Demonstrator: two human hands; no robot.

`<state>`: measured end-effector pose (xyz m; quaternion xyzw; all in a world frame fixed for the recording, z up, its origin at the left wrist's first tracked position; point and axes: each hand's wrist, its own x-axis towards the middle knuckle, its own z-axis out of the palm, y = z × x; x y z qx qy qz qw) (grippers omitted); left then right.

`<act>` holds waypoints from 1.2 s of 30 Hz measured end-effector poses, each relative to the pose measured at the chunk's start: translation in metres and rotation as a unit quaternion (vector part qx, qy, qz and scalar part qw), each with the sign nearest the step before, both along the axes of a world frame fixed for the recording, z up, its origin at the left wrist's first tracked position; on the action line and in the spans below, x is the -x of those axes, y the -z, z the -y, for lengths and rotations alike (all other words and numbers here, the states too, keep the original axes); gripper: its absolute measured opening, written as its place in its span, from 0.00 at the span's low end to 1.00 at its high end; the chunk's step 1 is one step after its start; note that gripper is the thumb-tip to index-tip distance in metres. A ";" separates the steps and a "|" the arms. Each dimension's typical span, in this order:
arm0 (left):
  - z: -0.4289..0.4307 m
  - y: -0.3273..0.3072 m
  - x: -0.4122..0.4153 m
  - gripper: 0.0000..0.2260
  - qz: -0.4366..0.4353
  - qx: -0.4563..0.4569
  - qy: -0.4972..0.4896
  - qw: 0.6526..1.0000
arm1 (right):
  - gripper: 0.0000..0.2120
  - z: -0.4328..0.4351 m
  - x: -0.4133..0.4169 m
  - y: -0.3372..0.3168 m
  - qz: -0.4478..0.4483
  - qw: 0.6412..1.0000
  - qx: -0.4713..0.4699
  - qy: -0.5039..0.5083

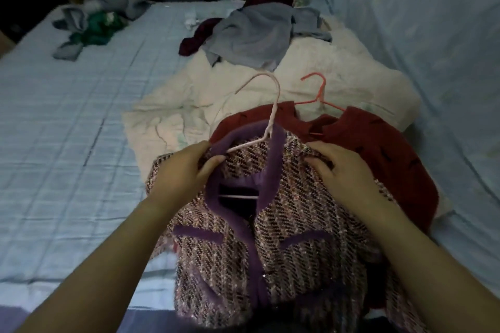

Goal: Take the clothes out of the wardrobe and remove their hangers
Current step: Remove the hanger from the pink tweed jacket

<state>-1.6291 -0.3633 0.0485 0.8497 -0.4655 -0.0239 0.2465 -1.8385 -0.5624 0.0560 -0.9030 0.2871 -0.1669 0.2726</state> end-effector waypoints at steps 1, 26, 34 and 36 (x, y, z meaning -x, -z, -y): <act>-0.025 -0.006 0.002 0.12 -0.004 0.010 -0.010 1.000 | 0.13 -0.020 -0.003 -0.005 0.008 1.000 0.005 -0.013; -0.653 0.020 0.030 0.10 -0.088 0.073 -0.560 0.820 | 0.12 -0.583 -0.273 0.011 -0.019 0.851 -0.047 -0.523; -0.771 0.013 -0.111 0.15 -0.104 0.050 -0.620 0.776 | 0.13 -0.714 -0.451 0.029 -0.063 0.800 -0.093 -0.589; -0.805 0.002 -0.147 0.15 -0.085 0.047 -0.639 0.763 | 0.13 -0.753 -0.496 0.021 -0.060 0.786 -0.092 -0.608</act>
